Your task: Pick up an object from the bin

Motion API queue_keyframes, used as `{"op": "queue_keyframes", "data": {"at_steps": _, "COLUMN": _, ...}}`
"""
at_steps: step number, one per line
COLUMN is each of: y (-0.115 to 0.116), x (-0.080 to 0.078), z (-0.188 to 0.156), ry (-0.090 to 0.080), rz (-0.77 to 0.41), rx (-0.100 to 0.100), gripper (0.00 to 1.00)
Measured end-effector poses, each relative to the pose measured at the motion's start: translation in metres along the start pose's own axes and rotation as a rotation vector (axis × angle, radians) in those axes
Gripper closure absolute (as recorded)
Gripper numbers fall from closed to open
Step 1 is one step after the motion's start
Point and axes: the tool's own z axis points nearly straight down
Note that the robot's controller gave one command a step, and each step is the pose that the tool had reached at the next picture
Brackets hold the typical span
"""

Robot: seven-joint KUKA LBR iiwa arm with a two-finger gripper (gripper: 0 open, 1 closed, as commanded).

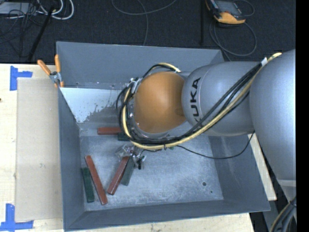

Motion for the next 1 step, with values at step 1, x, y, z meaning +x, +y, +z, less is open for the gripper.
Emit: {"op": "queue_keyframes", "data": {"at_steps": 1, "y": 0.0, "x": 0.0, "z": 0.0, "ry": 0.0, "rz": 0.001, "rx": 0.0, "gripper": 1.0}}
